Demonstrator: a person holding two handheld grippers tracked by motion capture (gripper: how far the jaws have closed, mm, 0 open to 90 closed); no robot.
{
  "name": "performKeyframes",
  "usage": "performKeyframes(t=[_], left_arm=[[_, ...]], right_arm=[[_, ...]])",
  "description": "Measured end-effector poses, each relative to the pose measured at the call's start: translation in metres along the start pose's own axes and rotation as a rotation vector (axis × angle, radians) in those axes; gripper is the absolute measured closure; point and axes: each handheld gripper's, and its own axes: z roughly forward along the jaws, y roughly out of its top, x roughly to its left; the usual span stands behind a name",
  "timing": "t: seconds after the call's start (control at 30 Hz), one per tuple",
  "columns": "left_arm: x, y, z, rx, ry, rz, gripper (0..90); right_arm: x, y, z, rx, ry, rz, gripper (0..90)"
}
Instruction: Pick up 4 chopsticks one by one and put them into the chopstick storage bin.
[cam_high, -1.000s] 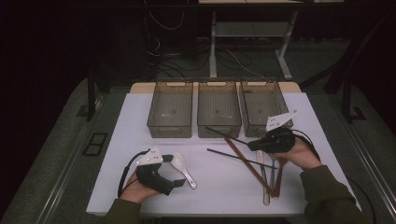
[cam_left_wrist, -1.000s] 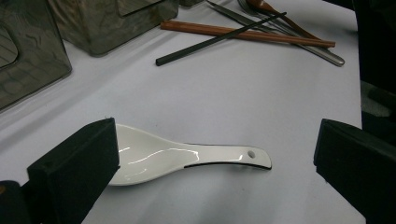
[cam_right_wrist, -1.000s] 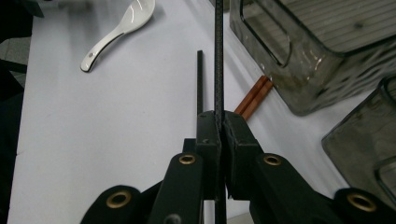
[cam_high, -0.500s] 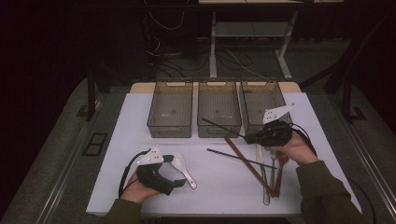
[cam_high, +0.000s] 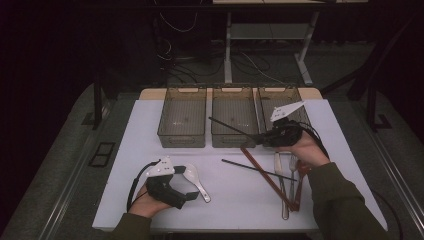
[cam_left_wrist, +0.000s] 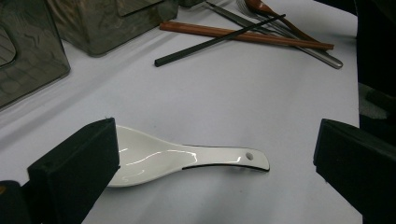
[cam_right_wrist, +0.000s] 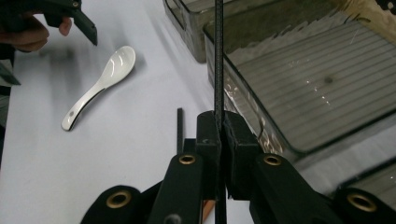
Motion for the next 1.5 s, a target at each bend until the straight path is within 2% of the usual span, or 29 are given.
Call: performKeyframes(t=[0.27, 0.43, 1.1, 1.5], left_arm=[[0.001, 0.0, -0.001, 0.002, 0.001, 0.002, 0.0], [0.001, 0.0, -0.002, -0.001, 0.0, -0.002, 0.0], [0.001, 0.0, -0.003, 0.003, 0.011, 0.01, 0.0], [0.0, 0.0, -0.004, -0.004, 0.006, 0.011, 0.0]], right_arm=[[-0.001, 0.023, 0.016, 0.026, -0.028, 0.019, 85.0], [-0.005, 0.035, 0.028, 0.027, -0.03, 0.037, 85.0], [-0.008, 0.088, 0.068, 0.06, -0.082, 0.035, 85.1], [-0.012, 0.11, 0.105, 0.101, -0.117, 0.087, 85.0]])
